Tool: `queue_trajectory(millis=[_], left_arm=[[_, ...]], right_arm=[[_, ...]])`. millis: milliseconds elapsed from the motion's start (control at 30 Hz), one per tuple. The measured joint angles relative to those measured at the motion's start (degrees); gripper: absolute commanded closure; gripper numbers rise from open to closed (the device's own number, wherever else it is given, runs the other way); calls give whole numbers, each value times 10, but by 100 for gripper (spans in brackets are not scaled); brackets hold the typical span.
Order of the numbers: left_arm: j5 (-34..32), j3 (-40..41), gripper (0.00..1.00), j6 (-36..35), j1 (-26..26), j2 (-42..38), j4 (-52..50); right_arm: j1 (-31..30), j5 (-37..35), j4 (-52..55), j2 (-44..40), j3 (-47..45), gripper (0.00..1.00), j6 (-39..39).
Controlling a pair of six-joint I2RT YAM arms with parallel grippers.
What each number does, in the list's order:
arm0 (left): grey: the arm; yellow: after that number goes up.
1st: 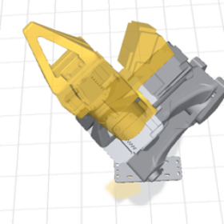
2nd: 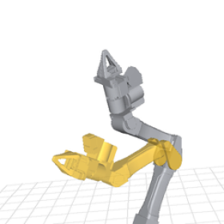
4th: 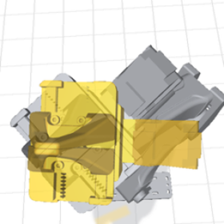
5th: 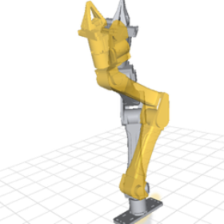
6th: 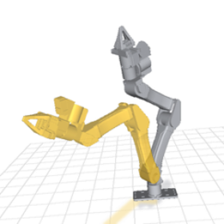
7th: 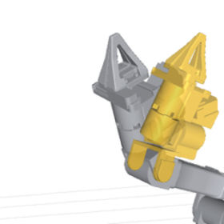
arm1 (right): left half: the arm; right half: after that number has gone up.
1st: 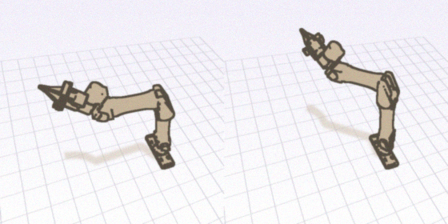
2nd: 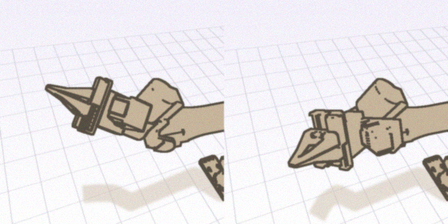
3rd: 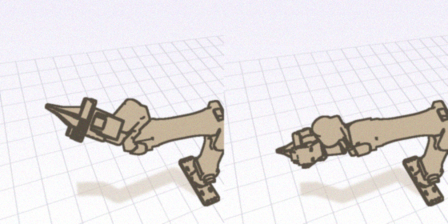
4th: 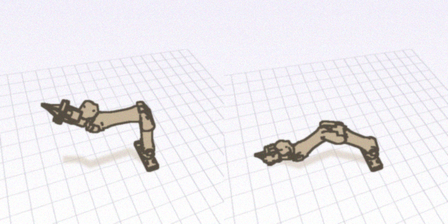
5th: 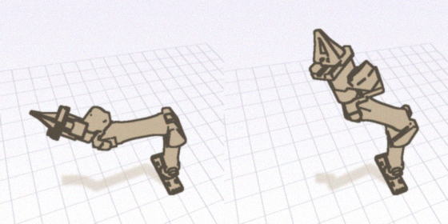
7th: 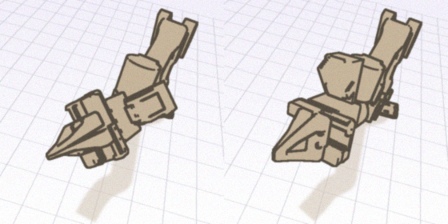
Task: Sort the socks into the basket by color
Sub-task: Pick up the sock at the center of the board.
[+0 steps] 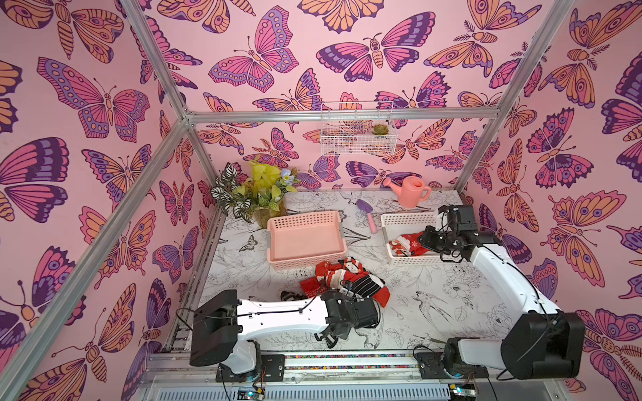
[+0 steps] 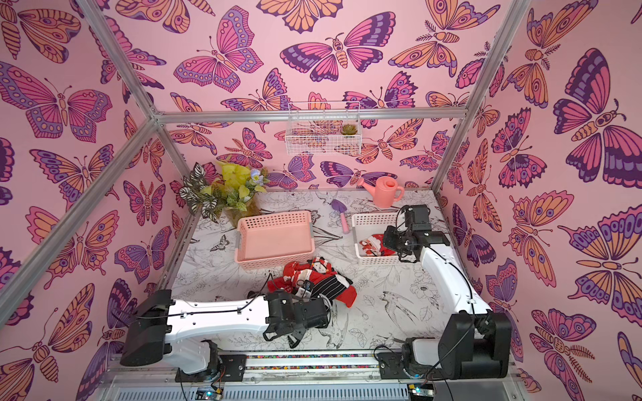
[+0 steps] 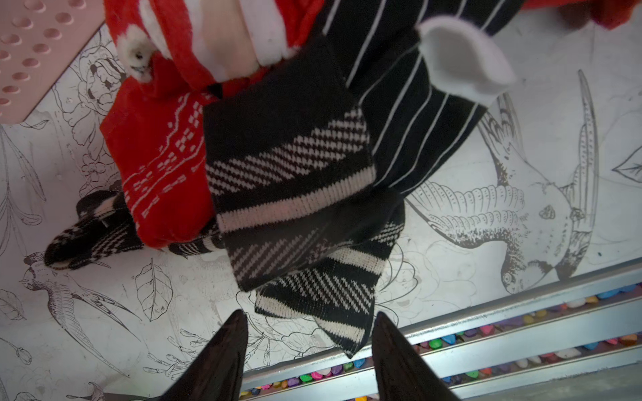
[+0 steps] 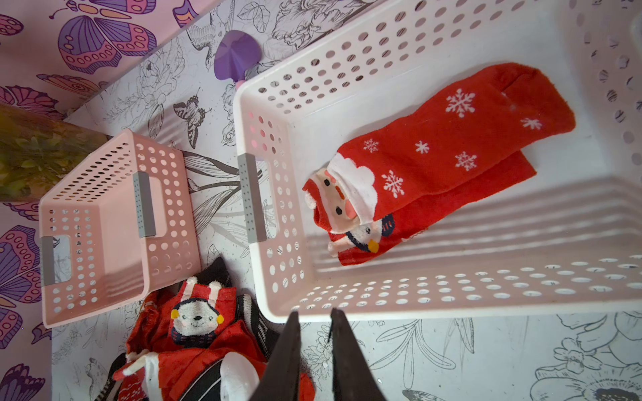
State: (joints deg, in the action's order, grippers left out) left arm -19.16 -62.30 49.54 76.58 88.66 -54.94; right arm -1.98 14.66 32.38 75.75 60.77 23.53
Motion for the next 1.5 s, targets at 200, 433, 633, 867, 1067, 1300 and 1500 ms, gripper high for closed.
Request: queue_trajectory(millis=[200,433,633,867,1067,1300,1500], left_arm=[[7,2,41,-6,0,21,20],[16,11,42,-11,-5,33,39],[27,21,44,-25,-28,33,63],[40,37,46,-41,-46,33,89],[44,41,55,-51,-55,33,102],[46,42,72,-64,-59,41,110],[46,42,90,-70,-61,41,115]], right_arm=[[0,0,0,0,0,80,0],[0,0,0,0,0,80,0],[0,0,0,0,0,80,0],[0,0,0,0,0,80,0],[0,0,0,0,0,80,0],[0,0,2,0,0,80,-2],[0,0,2,0,0,81,-7]])
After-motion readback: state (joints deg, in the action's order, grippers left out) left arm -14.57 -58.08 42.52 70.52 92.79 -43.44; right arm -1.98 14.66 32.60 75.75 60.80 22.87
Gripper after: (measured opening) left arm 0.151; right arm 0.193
